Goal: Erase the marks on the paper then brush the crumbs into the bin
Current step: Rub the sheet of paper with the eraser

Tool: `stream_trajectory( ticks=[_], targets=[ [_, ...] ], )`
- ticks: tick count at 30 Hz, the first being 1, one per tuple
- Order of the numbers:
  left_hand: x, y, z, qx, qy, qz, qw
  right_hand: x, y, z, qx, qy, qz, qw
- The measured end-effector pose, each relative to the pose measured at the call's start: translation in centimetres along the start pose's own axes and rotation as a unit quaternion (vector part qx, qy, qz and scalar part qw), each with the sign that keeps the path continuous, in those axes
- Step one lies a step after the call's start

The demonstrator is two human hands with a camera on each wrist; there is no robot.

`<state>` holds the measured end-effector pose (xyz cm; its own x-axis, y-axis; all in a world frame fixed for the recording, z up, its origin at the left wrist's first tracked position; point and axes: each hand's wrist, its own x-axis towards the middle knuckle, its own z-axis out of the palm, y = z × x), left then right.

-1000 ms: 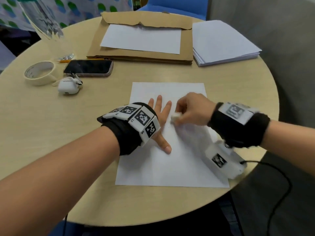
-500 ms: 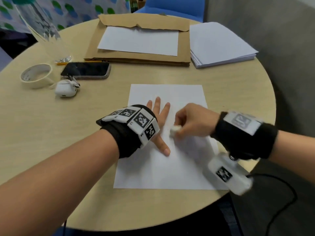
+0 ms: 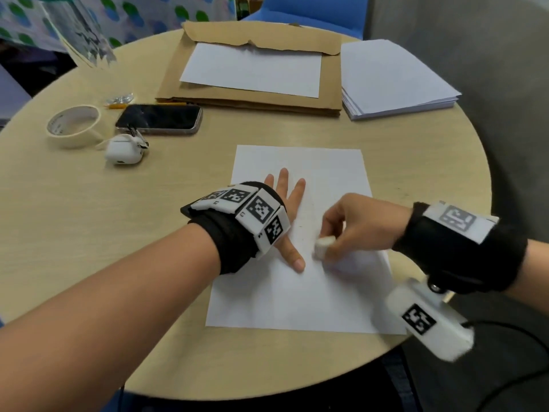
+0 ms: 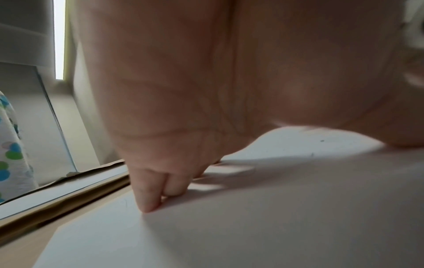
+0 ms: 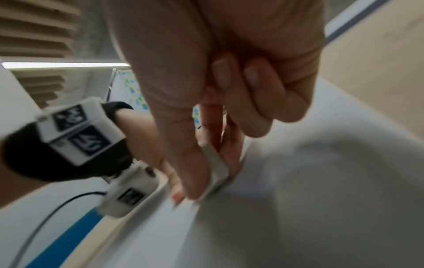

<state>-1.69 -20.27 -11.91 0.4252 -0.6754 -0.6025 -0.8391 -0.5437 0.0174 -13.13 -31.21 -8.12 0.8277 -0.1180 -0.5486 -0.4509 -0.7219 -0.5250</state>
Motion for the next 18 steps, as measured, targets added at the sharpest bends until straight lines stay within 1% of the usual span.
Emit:
stream_trajectory(
  ticks=[1, 2, 3, 7, 9, 10, 11, 12, 14, 15, 16, 17, 18],
  targets=[
    [0.0, 0.0, 0.0, 0.000, -0.002, -0.001, 1.000, -0.5, 0.1, 0.2, -0.011, -0.043, 0.007, 0.999],
    [0.0, 0.0, 0.0, 0.001, -0.003, -0.001, 1.000, -0.6, 0.0, 0.1, -0.019, -0.059, 0.011, 0.998],
    [0.0, -0.1, 0.0, 0.002, -0.001, 0.000, 1.000, -0.2, -0.3, -0.2, -0.024, -0.047, 0.012, 0.999],
    [-0.1, 0.0, 0.0, 0.004, 0.007, 0.002, 1.000, 3.0, -1.5, -1.9, -0.022, 0.093, 0.007, 0.995],
    [0.0, -0.2, 0.1, 0.003, 0.011, 0.000, 1.000, 3.4, -1.3, -1.9, -0.005, 0.135, 0.000, 0.991],
    [0.1, -0.3, 0.2, 0.002, 0.013, 0.000, 1.000, 3.0, -1.0, -1.5, -0.005, 0.134, -0.005, 0.991],
    [0.2, -0.4, 0.2, 0.000, 0.013, 0.001, 1.000, 2.2, -0.6, -1.1, -0.011, 0.118, -0.011, 0.993],
    [0.2, -0.4, 0.2, -0.005, 0.011, 0.000, 1.000, 1.3, -0.2, -0.6, -0.022, 0.086, -0.013, 0.996],
    [0.2, -0.4, 0.1, -0.011, 0.004, -0.002, 1.000, 0.0, 0.0, -0.2, -0.047, -0.004, -0.003, 0.999],
    [0.0, -0.3, 0.0, -0.009, 0.000, -0.002, 1.000, -0.1, -0.1, -0.4, -0.055, -0.035, 0.004, 0.998],
    [0.0, -0.1, -0.1, -0.005, -0.001, -0.001, 1.000, 0.1, -0.4, -0.7, -0.061, -0.042, 0.007, 0.997],
    [-0.1, -0.1, -0.2, -0.001, -0.002, -0.001, 1.000, 0.7, -0.8, -1.1, -0.063, -0.028, 0.008, 0.998],
    [-0.1, 0.0, -0.3, 0.001, -0.002, -0.002, 1.000, 1.6, -1.2, -1.6, -0.061, 0.002, 0.007, 0.998]
  ],
)
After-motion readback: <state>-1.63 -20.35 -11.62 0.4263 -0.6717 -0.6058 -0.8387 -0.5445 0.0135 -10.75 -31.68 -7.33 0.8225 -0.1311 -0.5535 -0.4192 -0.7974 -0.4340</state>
